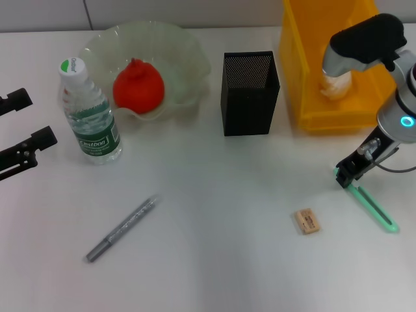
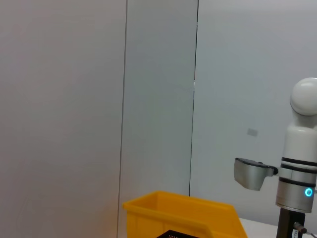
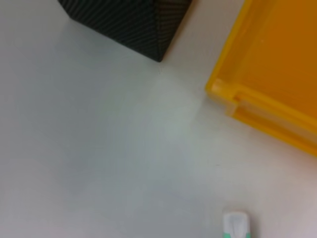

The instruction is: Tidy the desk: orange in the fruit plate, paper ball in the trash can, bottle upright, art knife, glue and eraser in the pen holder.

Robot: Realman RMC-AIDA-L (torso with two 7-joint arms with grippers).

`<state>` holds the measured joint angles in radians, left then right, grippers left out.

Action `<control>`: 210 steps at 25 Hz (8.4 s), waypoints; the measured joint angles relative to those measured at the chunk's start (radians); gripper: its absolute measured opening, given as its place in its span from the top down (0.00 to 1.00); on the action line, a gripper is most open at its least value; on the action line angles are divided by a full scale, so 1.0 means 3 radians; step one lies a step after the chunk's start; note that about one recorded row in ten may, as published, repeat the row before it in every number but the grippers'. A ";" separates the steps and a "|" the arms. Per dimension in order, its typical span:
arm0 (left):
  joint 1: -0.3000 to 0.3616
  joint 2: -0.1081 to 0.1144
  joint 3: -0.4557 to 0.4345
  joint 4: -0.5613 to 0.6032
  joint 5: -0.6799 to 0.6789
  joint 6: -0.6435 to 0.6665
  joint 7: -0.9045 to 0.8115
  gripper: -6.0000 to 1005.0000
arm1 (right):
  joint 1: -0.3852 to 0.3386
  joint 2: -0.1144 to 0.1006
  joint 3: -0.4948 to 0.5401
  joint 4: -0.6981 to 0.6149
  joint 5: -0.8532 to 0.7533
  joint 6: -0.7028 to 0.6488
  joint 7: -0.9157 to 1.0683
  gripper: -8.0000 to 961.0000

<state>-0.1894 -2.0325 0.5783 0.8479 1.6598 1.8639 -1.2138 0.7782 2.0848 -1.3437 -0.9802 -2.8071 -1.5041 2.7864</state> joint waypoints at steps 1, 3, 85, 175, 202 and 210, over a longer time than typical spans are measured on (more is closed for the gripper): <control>-0.0001 0.0000 0.0000 -0.0001 0.0000 0.0000 0.0000 0.24 | -0.0005 0.0000 0.0005 -0.0028 0.0000 -0.0006 0.0000 0.79; -0.0001 0.0000 0.0000 -0.0003 0.0000 -0.0001 0.0000 0.24 | -0.0032 -0.0001 0.0012 -0.0151 0.0012 -0.0036 -0.0002 0.82; 0.0033 0.0005 0.0026 -0.0101 0.0003 0.0016 0.0022 0.24 | -0.0135 -0.0002 -0.0806 -0.1739 0.0611 -0.1129 -0.0131 0.38; 0.0027 0.0006 0.0003 -0.0231 0.0061 -0.0010 0.0027 0.25 | -0.0006 -0.0002 -0.1182 -0.1931 0.0226 -0.0735 0.0115 0.73; 0.0022 0.0004 0.0000 -0.0280 0.0092 -0.0074 0.0044 0.25 | 0.0038 0.0005 -0.1065 -0.1484 -0.0095 0.0570 0.0089 0.64; 0.0043 0.0098 0.0013 0.0128 0.0222 -0.0040 -0.0239 0.25 | -0.0386 -0.0003 -0.0627 -0.2168 0.0386 0.0129 -0.0354 0.40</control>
<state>-0.1764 -2.0031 0.5823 0.8862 1.7265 1.8517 -1.2856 0.6624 2.0839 -1.5316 -1.6307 -2.6912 -1.4653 2.6802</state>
